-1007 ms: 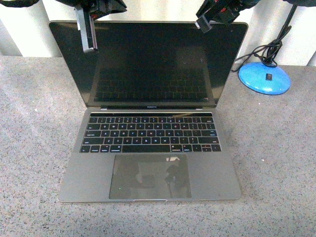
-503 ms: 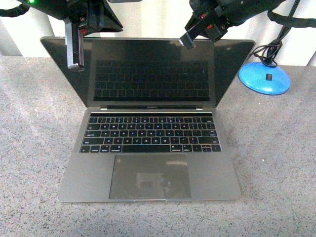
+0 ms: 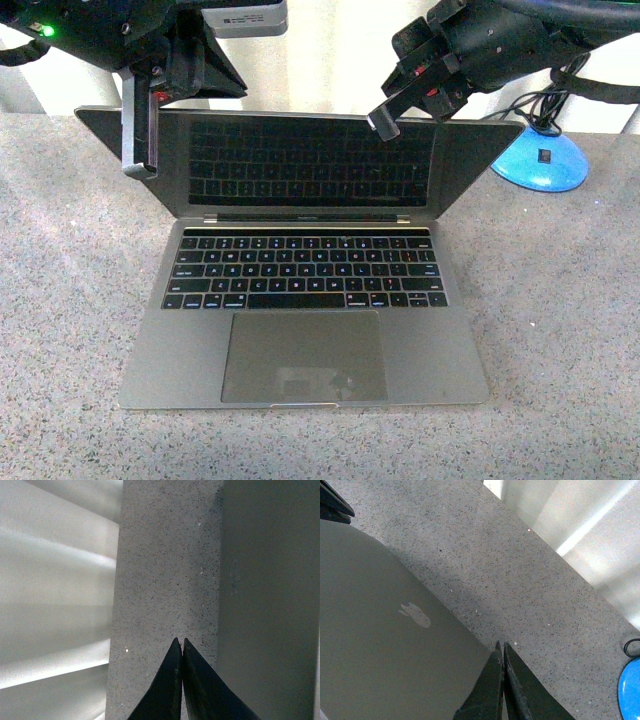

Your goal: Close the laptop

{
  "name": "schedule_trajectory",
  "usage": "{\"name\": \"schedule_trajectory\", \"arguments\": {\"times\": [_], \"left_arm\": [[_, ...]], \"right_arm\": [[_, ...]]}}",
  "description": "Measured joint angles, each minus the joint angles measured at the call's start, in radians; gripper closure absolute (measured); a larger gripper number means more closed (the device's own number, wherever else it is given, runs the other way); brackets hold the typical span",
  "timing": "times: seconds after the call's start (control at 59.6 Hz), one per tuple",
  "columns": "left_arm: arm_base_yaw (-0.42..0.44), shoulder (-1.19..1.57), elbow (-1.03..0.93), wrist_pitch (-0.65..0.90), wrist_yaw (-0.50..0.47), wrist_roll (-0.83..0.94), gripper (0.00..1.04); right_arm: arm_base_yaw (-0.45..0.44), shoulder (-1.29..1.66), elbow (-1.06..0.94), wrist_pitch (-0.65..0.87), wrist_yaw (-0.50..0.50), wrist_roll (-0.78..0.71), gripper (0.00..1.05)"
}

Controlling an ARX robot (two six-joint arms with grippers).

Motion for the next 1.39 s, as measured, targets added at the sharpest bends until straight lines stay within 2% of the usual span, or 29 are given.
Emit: {"name": "schedule_trajectory", "arguments": {"times": [0.99,1.393], "left_arm": [[-0.009,0.005,-0.074,-0.082,-0.011,0.053,1.01],[-0.009,-0.012,-0.163,-0.057,-0.007,0.052,1.01]], "right_arm": [[0.042,-0.023,-0.191,0.112,0.026,0.114,1.04],[0.043,-0.023,-0.212,0.122,0.029,0.126,1.04]]}}
